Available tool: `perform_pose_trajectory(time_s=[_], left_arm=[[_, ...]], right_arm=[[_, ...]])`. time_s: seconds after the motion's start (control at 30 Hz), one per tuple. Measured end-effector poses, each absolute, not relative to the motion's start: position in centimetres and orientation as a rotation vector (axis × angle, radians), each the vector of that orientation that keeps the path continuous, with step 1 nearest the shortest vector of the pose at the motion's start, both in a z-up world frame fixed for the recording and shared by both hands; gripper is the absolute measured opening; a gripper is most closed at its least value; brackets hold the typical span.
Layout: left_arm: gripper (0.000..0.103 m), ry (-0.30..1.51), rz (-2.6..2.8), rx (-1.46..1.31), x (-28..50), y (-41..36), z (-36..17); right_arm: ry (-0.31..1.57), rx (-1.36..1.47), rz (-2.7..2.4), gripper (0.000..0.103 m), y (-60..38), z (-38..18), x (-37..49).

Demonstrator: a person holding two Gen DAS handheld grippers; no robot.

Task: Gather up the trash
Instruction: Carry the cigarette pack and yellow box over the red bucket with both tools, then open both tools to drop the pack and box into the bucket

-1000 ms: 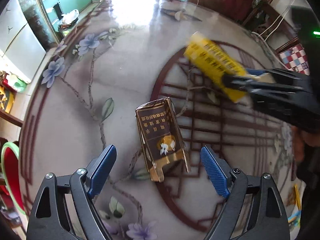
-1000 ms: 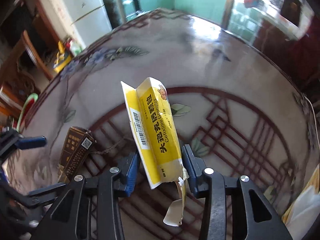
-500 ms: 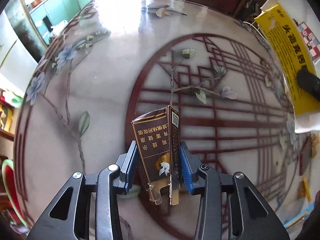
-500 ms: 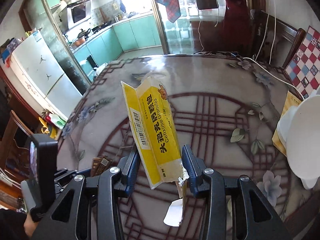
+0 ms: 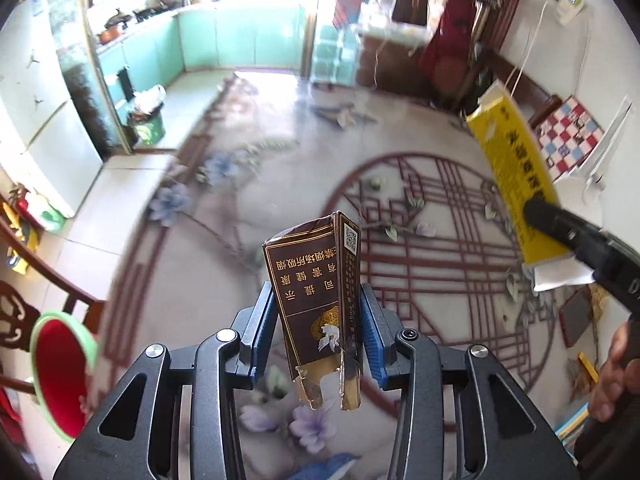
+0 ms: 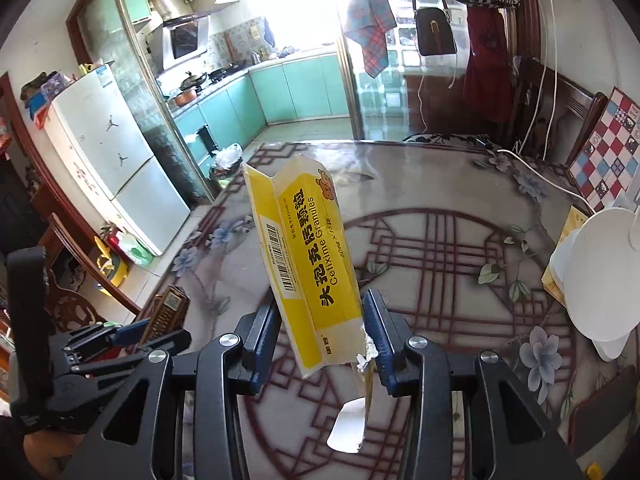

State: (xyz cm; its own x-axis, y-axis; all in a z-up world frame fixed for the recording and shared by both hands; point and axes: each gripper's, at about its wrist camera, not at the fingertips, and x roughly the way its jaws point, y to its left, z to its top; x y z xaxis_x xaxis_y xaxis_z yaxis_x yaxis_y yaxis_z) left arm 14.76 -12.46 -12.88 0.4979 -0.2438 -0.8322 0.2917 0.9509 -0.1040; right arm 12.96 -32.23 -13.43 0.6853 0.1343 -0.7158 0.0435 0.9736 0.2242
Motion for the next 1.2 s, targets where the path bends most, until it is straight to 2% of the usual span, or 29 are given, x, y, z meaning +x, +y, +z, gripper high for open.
perform_pose_trajectory(time_s=[0.27,0.5,0.9,1.2], left_arm=[[0.039,0.921,-0.280,0.039,12.1,-8.0,-10.0],[0.039,0.943,-0.142,-0.031,10.9,-0.4,-10.8],[0.039,1.016,0.190,-0.183,9.0,19.6,-15.5],[0.041,1.047,0.176,-0.198,9.8,26.9,-17.4]], right_arm=[[0.789,0.213,0.091,0.040,-28.1,-11.3,10.0],[0.824,0.187,0.208,0.040,-21.6,-11.4,8.9],[0.993,0.075,0.566,0.041,1.4,-16.6,9.9],[1.091,-0.001,0.578,0.043,12.3,-20.4,12.0]])
